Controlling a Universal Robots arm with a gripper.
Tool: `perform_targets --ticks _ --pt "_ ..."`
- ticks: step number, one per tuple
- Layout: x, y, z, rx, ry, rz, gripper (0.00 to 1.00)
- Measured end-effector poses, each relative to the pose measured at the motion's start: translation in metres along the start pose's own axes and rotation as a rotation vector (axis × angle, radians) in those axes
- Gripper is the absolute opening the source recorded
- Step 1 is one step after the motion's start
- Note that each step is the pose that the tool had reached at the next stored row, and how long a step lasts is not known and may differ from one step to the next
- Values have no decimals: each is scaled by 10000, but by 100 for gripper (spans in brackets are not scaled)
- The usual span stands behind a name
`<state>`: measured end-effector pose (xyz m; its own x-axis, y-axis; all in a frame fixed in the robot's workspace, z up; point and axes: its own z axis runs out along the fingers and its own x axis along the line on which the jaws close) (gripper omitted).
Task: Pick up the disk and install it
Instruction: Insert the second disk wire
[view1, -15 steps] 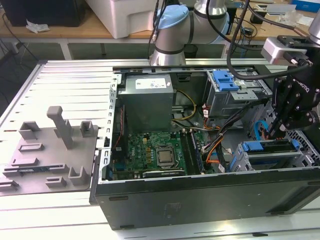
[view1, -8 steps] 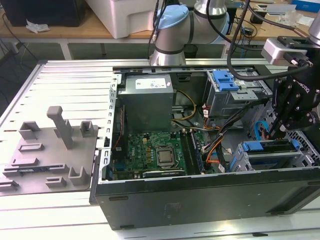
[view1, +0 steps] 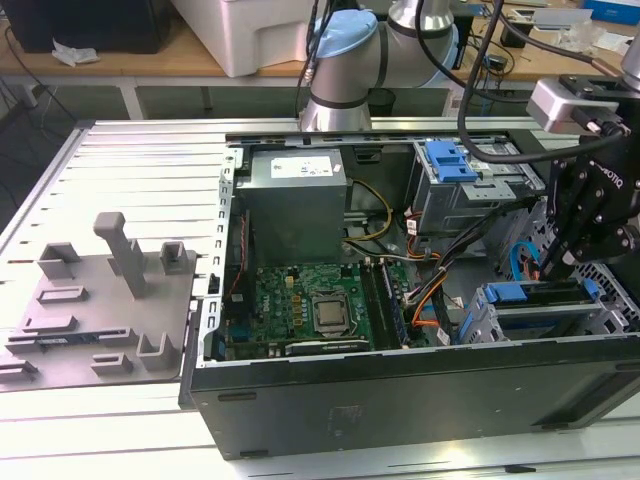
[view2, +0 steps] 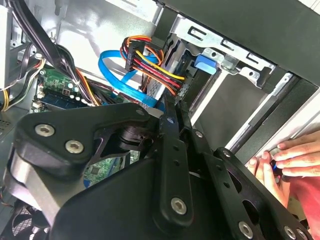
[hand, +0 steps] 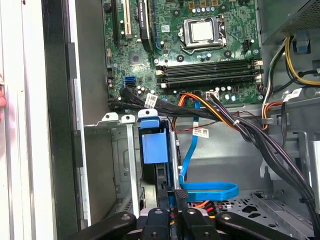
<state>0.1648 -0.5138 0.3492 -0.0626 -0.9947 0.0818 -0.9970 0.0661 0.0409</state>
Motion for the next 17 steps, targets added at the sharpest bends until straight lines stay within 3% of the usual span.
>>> perform_targets --ticks 17 --pt "5 6 14 1 -2 -4 16"
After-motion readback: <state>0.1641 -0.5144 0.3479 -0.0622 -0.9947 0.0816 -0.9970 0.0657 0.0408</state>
